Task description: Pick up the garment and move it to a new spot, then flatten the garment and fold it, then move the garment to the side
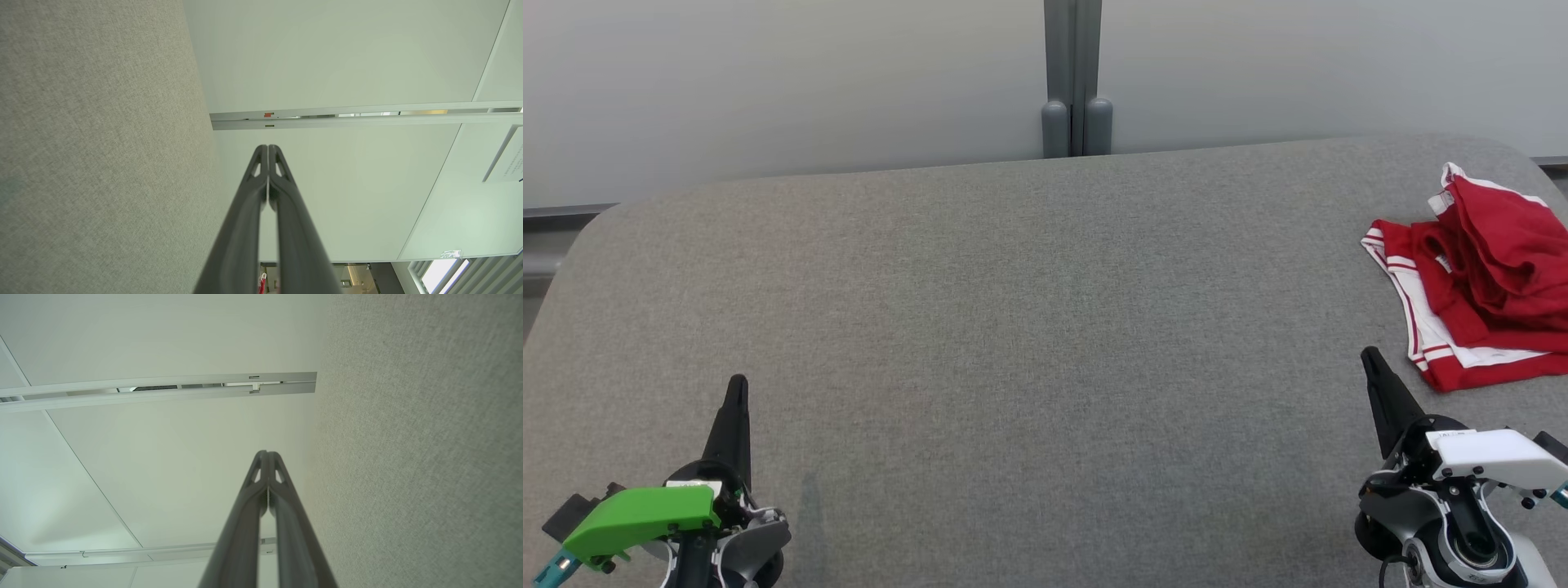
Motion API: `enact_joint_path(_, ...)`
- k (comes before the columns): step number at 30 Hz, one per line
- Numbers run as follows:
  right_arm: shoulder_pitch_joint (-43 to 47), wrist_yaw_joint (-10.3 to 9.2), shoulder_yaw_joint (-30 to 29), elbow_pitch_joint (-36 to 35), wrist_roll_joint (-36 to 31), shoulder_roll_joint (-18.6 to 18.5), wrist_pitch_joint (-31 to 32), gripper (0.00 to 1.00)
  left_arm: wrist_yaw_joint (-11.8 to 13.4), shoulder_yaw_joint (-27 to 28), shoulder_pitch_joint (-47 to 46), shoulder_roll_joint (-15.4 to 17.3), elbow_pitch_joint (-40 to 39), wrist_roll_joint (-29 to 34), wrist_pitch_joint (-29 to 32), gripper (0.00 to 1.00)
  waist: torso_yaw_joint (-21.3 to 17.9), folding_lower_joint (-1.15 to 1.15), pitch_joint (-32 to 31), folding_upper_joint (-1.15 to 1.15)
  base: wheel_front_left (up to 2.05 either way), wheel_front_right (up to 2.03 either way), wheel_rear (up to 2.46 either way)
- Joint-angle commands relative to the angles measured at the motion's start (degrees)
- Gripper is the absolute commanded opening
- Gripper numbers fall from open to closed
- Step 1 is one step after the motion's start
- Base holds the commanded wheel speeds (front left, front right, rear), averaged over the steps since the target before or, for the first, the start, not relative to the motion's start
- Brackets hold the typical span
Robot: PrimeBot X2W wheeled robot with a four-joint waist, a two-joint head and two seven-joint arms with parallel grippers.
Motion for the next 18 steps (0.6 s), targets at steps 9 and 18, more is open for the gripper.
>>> enact_joint_path(9, -0.3, 0.02, -0.1, 0.1, 0.4, -0.2, 0.2, 0.0, -0.1, 0.2, -0.6, -0.1, -0.1, 0.1, 0.2, 0.0, 0.0, 0.0, 0.0, 0.0, 0.0, 0.0, 0.0)
enact_joint_path(18, -0.3, 0.02, -0.1, 0.1, 0.4, -0.2, 0.2, 0.0, -0.1, 0.2, -0.6, -0.1, -0.1, 0.1, 0.2, 0.0, 0.0, 0.0, 0.0, 0.0, 0.0, 0.0, 0.0)
